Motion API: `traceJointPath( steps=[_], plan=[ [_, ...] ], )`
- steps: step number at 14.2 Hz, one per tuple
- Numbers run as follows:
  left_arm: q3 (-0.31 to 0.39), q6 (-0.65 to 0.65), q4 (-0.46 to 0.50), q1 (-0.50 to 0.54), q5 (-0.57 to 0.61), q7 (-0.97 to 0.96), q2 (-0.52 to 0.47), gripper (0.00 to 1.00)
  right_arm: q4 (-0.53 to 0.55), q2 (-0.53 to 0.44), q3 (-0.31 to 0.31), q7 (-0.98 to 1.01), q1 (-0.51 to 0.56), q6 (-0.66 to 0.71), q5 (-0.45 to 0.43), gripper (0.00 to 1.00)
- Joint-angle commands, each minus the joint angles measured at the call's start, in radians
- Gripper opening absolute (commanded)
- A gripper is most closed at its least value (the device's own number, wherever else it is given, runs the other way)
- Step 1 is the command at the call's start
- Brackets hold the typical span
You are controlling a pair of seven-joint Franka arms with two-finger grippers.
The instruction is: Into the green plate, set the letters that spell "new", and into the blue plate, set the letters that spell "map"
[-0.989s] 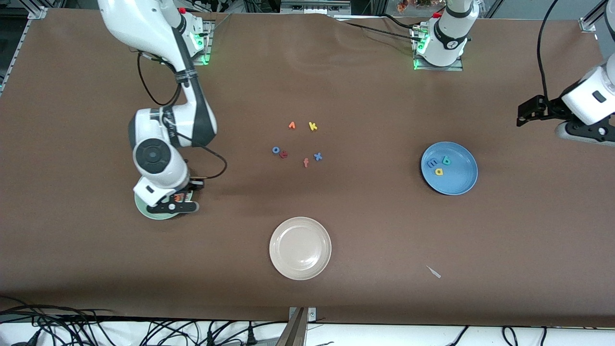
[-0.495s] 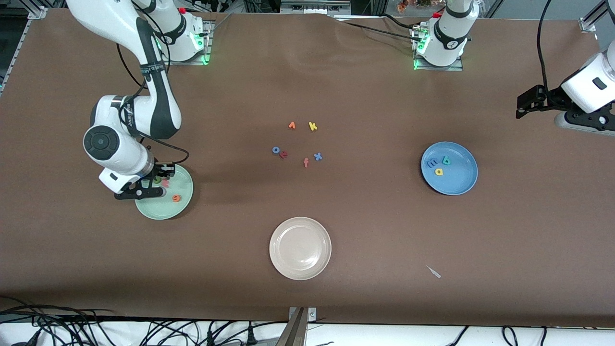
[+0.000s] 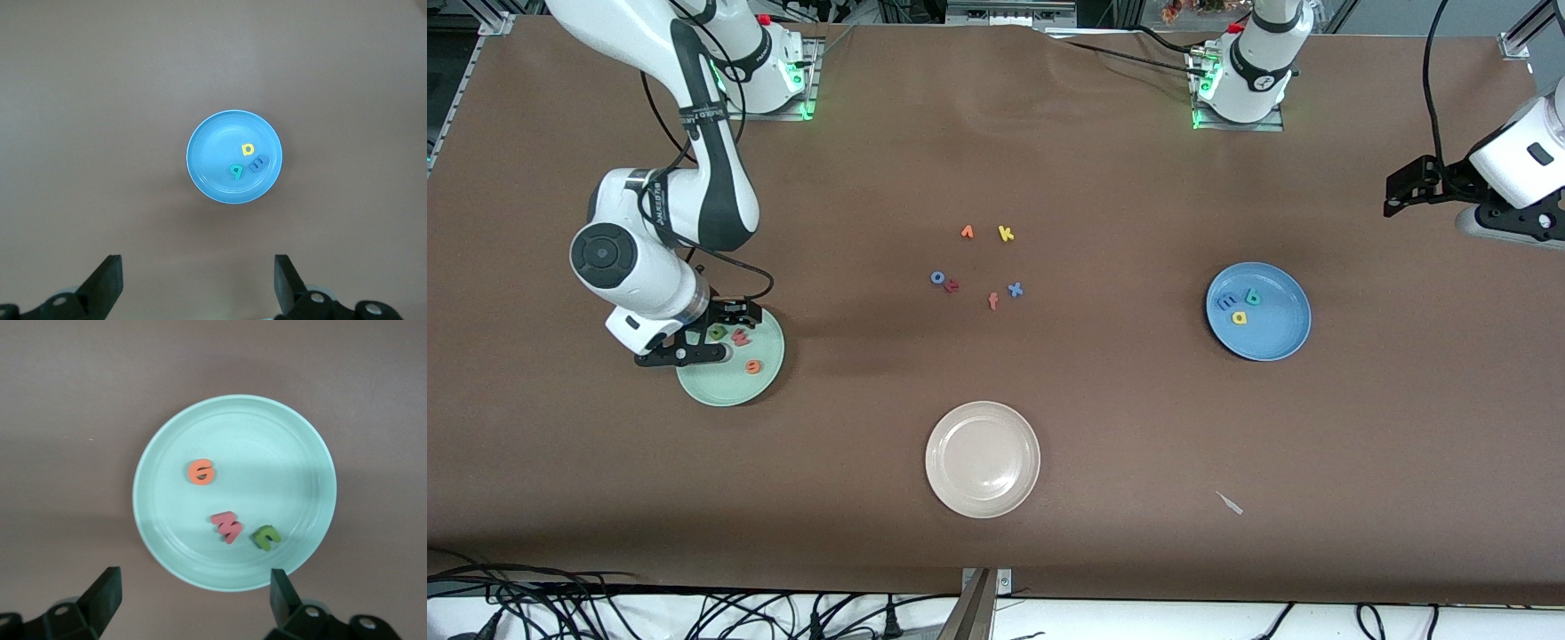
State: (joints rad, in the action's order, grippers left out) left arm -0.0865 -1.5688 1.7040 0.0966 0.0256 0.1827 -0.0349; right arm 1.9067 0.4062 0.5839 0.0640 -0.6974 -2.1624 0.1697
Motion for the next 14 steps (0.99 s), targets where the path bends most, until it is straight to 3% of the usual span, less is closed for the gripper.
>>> traceJointPath(
  steps=[1, 7, 14],
  plan=[
    [0.007, 0.007, 0.009, 0.003, -0.036, 0.020, -0.016, 1.00, -0.095, -0.044, -0.006, -0.039, -0.001, 0.139, 0.014, 0.99],
    [0.007, 0.016, 0.008, 0.003, -0.042, 0.020, -0.014, 1.00, -0.359, -0.099, -0.003, -0.041, -0.001, 0.444, 0.005, 0.99],
    [0.007, 0.016, 0.008, 0.003, -0.042, 0.020, -0.014, 1.00, -0.409, -0.156, 0.019, -0.020, -0.002, 0.521, -0.015, 0.99]
  ],
)
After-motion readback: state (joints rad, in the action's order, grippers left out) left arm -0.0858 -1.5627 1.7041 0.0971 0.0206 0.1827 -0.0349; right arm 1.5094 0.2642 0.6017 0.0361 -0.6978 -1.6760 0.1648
